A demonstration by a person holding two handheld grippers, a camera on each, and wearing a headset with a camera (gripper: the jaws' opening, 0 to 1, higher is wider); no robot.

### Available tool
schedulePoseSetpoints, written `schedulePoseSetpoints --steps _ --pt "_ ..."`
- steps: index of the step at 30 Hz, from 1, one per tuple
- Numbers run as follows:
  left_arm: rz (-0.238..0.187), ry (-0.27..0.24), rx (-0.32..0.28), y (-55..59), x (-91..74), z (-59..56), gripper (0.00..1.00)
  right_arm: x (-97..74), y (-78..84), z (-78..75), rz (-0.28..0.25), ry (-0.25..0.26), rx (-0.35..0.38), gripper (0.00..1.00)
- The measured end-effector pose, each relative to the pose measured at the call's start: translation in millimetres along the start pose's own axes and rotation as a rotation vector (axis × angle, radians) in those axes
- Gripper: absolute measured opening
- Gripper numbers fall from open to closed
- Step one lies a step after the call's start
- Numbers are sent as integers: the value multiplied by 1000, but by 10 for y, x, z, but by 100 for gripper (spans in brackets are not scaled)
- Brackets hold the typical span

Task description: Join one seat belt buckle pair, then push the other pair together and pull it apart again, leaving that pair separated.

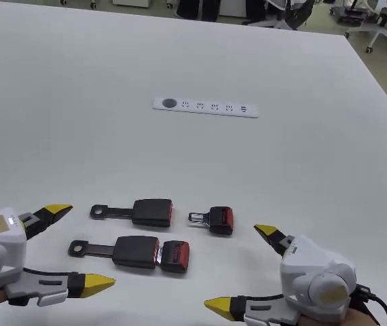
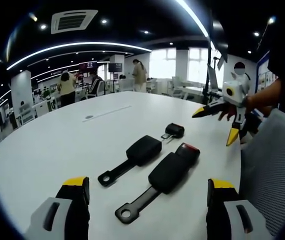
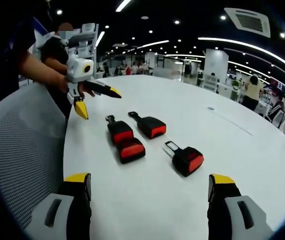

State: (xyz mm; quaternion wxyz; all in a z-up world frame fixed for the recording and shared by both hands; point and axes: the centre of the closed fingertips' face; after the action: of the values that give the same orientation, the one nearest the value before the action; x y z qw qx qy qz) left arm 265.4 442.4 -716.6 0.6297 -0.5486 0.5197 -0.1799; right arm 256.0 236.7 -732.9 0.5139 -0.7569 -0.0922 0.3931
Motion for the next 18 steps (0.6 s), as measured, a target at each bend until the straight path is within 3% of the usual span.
schedulePoseSetpoints --steps 18 --pt "-5 1 7 -21 -3 -36 100 -9 6 -9 1 -3 -9 99"
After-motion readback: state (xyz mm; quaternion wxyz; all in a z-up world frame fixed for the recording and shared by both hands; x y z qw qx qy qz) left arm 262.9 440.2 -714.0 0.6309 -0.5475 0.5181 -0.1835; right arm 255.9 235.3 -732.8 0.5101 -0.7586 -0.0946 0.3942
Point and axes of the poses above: the centre of the closed fingertips' face, and the gripper's own axes: x roughly forward along the fingers, z roughly to its left, y roughly out of its underside, and after that the axes turned 14 degrees about y, right-handed
